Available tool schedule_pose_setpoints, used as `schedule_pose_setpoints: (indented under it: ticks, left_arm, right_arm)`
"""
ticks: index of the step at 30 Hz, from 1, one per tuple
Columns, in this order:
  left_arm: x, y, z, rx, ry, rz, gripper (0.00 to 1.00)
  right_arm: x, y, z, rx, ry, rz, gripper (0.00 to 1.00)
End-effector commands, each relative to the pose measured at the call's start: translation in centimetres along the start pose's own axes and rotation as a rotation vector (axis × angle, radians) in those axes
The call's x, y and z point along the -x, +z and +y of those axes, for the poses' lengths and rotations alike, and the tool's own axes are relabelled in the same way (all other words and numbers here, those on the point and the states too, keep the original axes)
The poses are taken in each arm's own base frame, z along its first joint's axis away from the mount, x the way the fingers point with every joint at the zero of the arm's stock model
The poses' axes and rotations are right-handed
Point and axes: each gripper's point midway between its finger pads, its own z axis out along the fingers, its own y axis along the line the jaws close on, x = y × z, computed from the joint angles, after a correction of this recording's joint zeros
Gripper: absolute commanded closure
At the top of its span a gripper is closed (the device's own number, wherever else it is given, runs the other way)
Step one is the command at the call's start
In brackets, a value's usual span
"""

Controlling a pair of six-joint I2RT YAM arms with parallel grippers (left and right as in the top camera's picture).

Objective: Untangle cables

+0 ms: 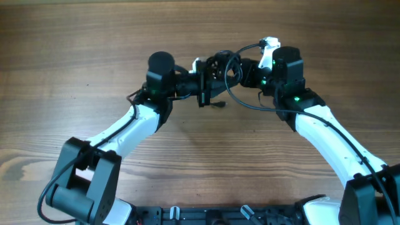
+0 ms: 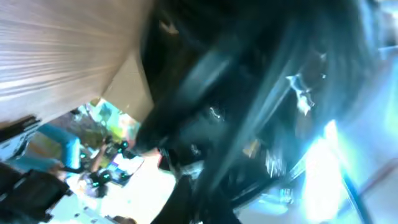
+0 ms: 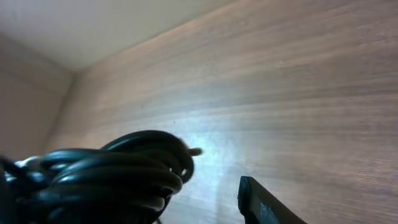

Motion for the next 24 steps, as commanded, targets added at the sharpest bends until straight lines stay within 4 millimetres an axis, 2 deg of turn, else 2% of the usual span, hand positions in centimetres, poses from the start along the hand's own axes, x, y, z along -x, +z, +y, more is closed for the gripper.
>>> schedule_pose_setpoints:
  ticks: [1,3,5,10,12,15,17,19,22,23,24]
  left_arm:
    - [-7.8,-0.1,0.0,0.106,0.111,0.324,0.96]
    - [-8.3,-0.9,-0.9,0.076,0.222,0.34,0.96]
    - [-8.0,-2.0,-1.8,0.034,0.368,0.327,0.96]
    - [-4.0,-6.0,-3.9,-0.034,0.537,0.187,0.96]
    - [-1.8,-7.4,-3.7,-0.035,0.564,0.122,0.96]
    - [0.7,-7.4,-1.8,-0.002,0.503,0.067,0.96]
    - [3.1,-6.8,1.6,0.073,0.352,-0.02,0.96]
    - [3.7,-6.6,3.1,0.113,0.267,-0.05,0.96]
    - [4.0,-6.6,3.2,0.111,0.149,-0.077,0.96]
    - [4.2,-6.6,3.2,0.109,0.108,-0.091,0.96]
    - [4.7,-6.7,3.0,0.101,0.029,-0.122,0.96]
  right_arm:
    - [0.6,0.6,-4.5,-0.168,0.092,-0.031,0.52]
    - [0.7,0.2,-5.5,-0.18,0.114,-0.022,0.52]
    - [0.3,-0.2,-6.5,-0.186,0.146,0.01,0.52]
    - [-2.1,-1.0,-7.4,-0.167,0.218,0.136,0.52]
    - [-3.6,-1.3,-7.5,-0.166,0.224,0.204,0.52]
    - [-4.8,-1.6,-7.1,-0.145,0.213,0.261,0.53]
    - [-5.3,-1.7,-5.3,-0.035,0.152,0.302,0.51]
    - [-5.2,-2.1,-2.8,0.109,0.078,0.32,0.49]
    - [-4.4,-3.2,1.0,0.309,0.068,0.325,0.47]
    - [-4.4,-3.5,1.9,0.354,0.098,0.339,0.47]
    - [-5.1,-3.9,2.3,0.357,0.216,0.392,0.47]
